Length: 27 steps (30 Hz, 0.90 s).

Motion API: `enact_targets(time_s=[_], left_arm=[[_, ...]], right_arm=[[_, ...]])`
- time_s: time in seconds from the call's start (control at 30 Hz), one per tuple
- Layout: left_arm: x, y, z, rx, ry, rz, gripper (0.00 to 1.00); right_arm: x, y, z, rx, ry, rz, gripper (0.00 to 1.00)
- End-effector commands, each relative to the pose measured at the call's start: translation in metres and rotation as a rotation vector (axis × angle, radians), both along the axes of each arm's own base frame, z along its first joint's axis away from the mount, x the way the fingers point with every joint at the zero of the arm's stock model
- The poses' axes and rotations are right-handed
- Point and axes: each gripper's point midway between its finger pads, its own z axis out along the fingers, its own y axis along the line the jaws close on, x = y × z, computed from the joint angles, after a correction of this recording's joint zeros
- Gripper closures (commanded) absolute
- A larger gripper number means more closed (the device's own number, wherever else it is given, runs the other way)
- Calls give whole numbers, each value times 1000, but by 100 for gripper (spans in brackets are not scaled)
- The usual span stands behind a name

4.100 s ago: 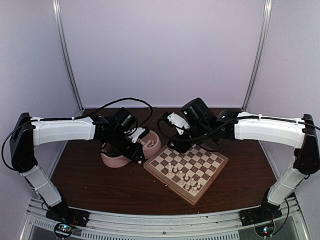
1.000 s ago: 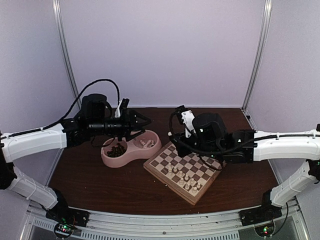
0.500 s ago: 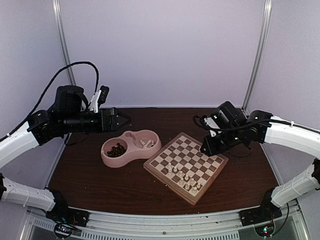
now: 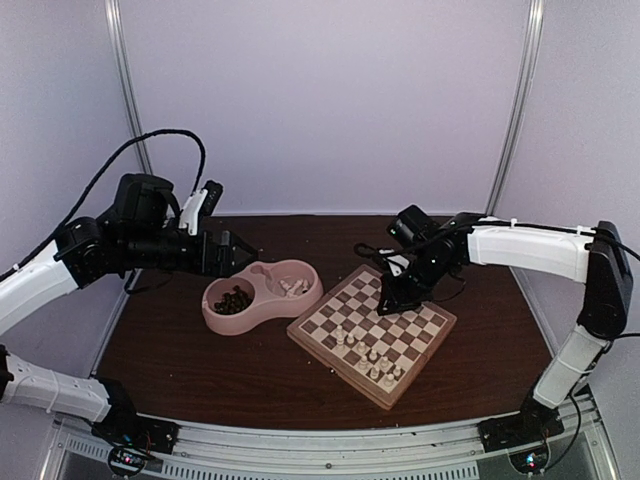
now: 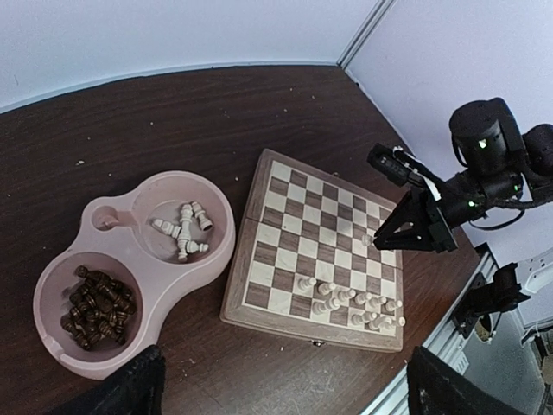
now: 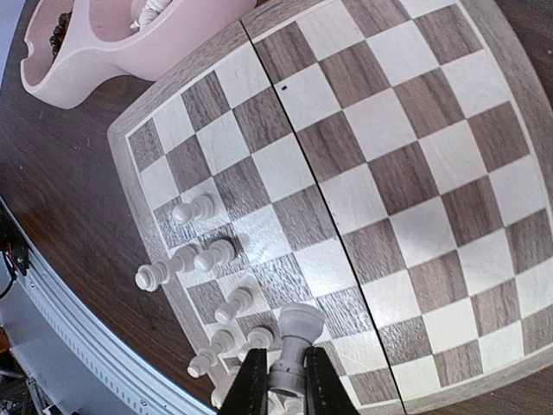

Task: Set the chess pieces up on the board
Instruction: Place the rook on the chessboard.

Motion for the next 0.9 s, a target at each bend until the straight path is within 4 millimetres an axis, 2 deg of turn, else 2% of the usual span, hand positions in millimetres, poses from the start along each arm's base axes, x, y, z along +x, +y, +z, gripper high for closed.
enact_targets(time_s=[0.0,0.23,0.37,0.67,0.87], left_arm=[[1,-3,6,34,-22,-36,3],[2,-6,-5,84,-1,-62,4],[4,-9,-8,96,2,-74,6],[6,-14,-18,123,23,-98,6],[8,-18,-24,130,39,-107,7]], right_arm=[[9,20,-1,44,30,38,91],[17,26,-24,-10,75,51,89],[17,20,-34,-71,96,53,88],[10,6,-47,-222,118,83,87],[7,4,-50,-246,120,93,84]])
